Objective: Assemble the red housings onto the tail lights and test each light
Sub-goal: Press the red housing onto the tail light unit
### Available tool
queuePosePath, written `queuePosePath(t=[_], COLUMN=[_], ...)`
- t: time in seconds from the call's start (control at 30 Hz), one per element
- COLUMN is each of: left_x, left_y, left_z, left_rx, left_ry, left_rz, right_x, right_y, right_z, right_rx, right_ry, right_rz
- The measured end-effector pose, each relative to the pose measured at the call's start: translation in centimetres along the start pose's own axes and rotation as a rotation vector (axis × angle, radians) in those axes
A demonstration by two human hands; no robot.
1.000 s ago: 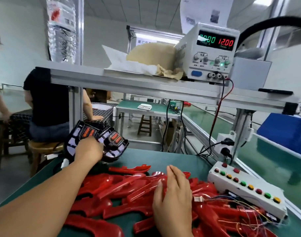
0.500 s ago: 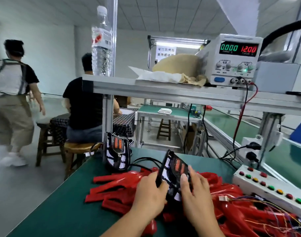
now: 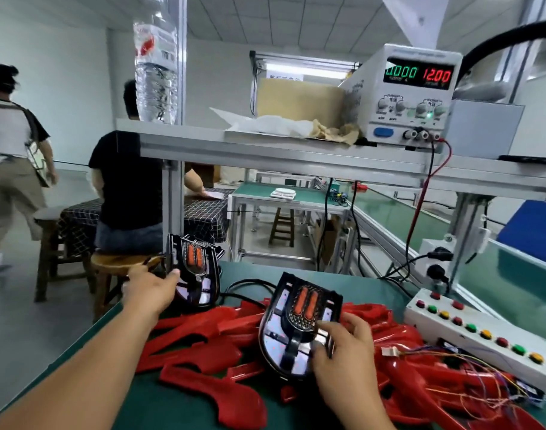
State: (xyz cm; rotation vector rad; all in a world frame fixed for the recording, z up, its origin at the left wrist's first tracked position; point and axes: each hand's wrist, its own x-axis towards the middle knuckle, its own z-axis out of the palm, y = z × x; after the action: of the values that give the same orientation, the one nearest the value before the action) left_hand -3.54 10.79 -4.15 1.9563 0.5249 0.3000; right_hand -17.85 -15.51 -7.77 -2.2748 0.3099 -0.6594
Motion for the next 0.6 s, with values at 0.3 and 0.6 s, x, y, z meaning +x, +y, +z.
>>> queuePosePath(t=[0.3, 0.6], left_x=[0.2, -1.6], left_y=[-1.4, -2.3], left_z=[1.0, 0.4], left_rx=[0.216, 0.254], left_ry=[-0.122, -0.182], left_rz=[0.141, 0.248], right_x=[0.2, 0.6], right_y=[-0.1, -2.6], right_z=[-0.4, -5.2], right_rx=[-0.009, 0.263], right_ry=[-0.075, 0.131], right_rz=[0.136, 0.026])
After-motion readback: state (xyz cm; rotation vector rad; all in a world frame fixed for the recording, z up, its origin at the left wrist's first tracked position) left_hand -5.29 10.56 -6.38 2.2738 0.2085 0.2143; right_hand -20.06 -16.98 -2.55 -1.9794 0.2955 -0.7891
